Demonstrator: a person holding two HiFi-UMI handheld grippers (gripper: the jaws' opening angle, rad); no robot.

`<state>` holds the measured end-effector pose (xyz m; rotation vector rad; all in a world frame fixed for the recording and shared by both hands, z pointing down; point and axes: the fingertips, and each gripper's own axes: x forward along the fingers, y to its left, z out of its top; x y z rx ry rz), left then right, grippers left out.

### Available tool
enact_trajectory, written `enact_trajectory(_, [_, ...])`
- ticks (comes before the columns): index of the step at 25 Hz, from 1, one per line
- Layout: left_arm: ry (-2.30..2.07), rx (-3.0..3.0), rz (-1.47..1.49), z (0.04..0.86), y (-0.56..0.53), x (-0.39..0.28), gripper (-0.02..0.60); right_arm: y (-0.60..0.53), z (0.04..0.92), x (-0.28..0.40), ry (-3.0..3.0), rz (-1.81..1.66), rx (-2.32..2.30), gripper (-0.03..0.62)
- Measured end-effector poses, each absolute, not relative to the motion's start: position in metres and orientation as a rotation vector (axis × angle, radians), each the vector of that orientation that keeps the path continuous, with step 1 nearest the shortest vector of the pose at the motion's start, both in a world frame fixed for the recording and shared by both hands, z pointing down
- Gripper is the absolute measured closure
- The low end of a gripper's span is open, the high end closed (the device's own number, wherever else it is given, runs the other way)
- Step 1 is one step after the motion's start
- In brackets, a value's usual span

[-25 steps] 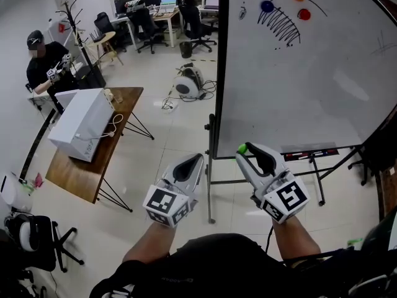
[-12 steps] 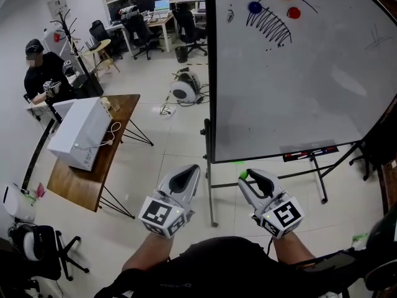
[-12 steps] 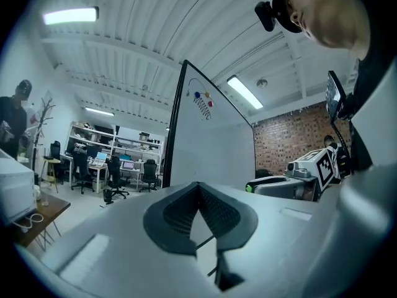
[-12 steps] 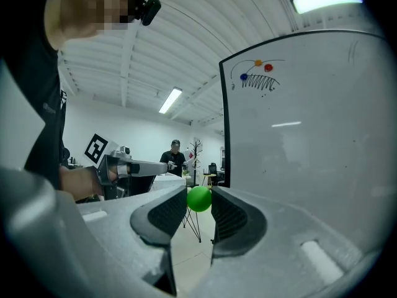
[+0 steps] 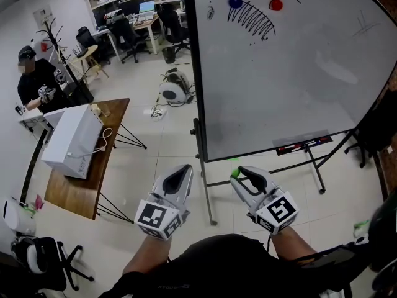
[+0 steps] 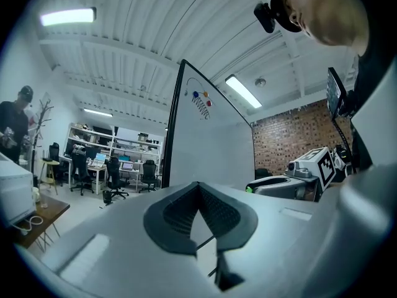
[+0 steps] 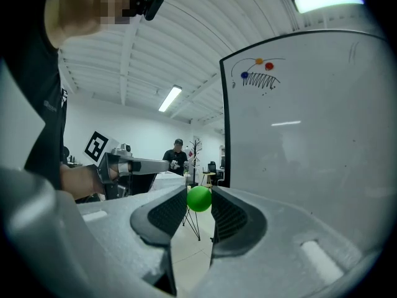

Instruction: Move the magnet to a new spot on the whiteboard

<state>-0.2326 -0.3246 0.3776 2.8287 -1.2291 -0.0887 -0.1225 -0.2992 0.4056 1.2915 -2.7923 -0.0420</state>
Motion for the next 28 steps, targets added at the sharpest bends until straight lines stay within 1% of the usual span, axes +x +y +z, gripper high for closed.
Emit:
enact_trajectory(10, [-1.183, 2.815, -0.147, 0.379, -0.324, -0.235, 0.566, -0.299, 0.406, -0.125, -2.776, -0.040, 1.311, 0.487])
enact_trajectory(24, [-1.217, 2.812, -0.098, 0.388, -0.318, -0.249, 0.566, -0.292, 0.406, -0.139, -2.758, -0.045, 1.344, 0.487])
enact_trajectory(28, [-1.146, 2.837, -0.085, 0.397, -0.311, -0.244, 0.566, -0.288, 0.403, -0.141, -2.733, -0.057, 1.391, 0.487])
